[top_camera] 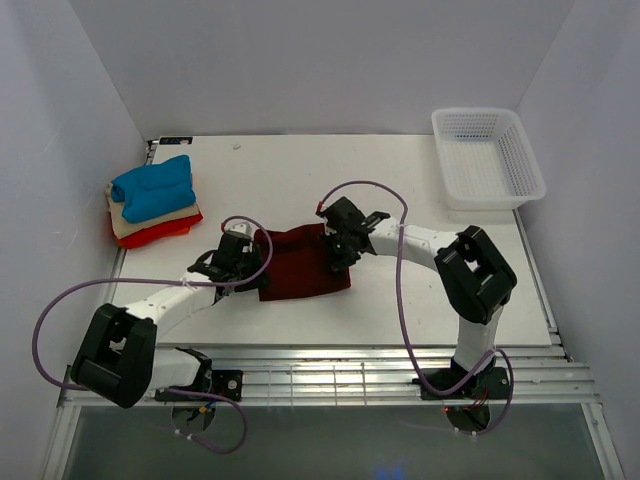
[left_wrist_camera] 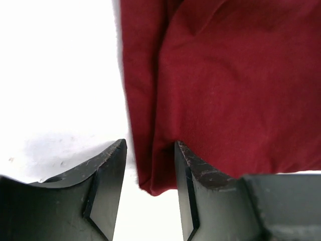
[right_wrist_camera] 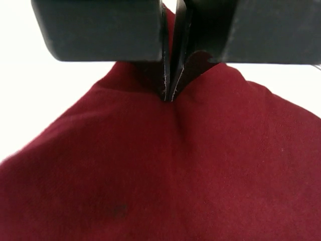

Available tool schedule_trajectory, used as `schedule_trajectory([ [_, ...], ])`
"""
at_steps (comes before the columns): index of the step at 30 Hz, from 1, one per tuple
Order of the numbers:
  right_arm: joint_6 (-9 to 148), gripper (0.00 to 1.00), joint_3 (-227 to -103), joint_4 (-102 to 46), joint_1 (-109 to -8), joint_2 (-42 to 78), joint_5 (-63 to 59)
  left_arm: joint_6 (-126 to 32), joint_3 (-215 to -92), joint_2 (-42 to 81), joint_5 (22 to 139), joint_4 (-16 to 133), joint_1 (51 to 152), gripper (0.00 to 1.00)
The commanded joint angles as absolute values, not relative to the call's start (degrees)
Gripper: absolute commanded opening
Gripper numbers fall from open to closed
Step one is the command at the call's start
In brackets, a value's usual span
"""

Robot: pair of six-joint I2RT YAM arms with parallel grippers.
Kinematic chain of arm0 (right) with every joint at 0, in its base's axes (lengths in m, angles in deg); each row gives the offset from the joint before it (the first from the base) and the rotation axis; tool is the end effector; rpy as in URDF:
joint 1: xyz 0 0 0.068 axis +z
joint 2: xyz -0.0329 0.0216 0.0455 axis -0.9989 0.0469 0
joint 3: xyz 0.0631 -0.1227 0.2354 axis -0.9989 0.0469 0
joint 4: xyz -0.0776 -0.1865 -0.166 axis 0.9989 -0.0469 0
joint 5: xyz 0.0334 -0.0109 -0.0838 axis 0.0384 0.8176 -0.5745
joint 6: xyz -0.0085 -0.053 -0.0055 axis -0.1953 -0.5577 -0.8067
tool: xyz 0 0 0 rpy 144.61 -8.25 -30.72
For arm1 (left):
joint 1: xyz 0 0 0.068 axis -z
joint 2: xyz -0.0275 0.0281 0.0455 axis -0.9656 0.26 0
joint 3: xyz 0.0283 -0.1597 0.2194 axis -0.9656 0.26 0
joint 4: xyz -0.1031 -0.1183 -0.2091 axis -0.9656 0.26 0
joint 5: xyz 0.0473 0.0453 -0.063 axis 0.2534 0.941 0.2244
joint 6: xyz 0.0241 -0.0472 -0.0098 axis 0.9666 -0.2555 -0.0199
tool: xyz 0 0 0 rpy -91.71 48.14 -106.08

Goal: Fold and stack the t-shirts
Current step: Put the neatly folded tshirt into the corner of the board with the left arm

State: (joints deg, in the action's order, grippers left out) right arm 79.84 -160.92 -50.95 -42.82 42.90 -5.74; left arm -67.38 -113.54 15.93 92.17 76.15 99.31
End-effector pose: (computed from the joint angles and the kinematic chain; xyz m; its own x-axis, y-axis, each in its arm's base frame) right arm 0.2740 0.2726 0.1848 -0.7944 -0.3616 -0.4880 -0.5109 0.8324 0.2149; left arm 0.2074 -0.0918 0.1624 -0.8393 -0.2036 -0.5041 -0.0770 0.9624 -0.2606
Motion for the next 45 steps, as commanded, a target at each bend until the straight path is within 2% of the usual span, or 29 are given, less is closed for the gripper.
schedule_trajectory([
  [1, 80.69, 0.08, -159.67, -48.8, -42.49, 44.51, -5.15, -65.94, -114.16, 15.94, 87.78, 69.97, 97.7, 0.54],
  [6, 80.69, 0.08, -158.87, -48.36, -41.79, 45.04, -5.68, -65.5, -113.29, 17.62, 82.94, 67.15, 93.83, 0.55],
  [11, 80.43, 0.08, -159.31, -48.45, -41.35, 45.82, -6.03, -64.62, -113.11, 14.46, 86.97, 69.43, 92.77, 0.56],
  [13, 80.51, 0.08, -159.49, -48.63, -41.35, 46.18, -5.86, -64.09, -113.28, 13.22, 87.69, 70.14, 92.77, 0.74],
  [20, 80.43, 0.08, -160.89, -48.98, -40.82, 47.32, -6.03, -64.36, -113.72, 15.06, 87.78, 70.84, 92.68, 0.75],
  [21, 80.51, 0.08, -160.98, -48.98, -40.73, 47.32, -6.21, -64.44, -113.81, 15.33, 87.43, 70.93, 92.6, 0.88],
  [22, 80.43, 0.08, -161.07, -49.15, -40.73, 47.32, -6.21, -64.62, -114.07, 15.85, 86.99, 71.63, 92.6, 0.98],
  [28, 80.08, 0.08, -161.42, -49.68, -40.64, 47.59, -6.74, -64.36, -113.46, 15.24, 84.97, 70.32, 92.6, 0.98],
  [38, 79.64, 0.08, -163.62, -50.65, -40.55, 48.73, -7.0, -64.44, -111.79, 26.48, 71.97, 58.73, 92.51, 0.98],
  [45, 79.81, 0.08, -163.01, -49.95, -40.38, 49.87, -6.38, -64.62, -112.49, 31.06, 69.85, 54.85, 92.51, 0.98],
])
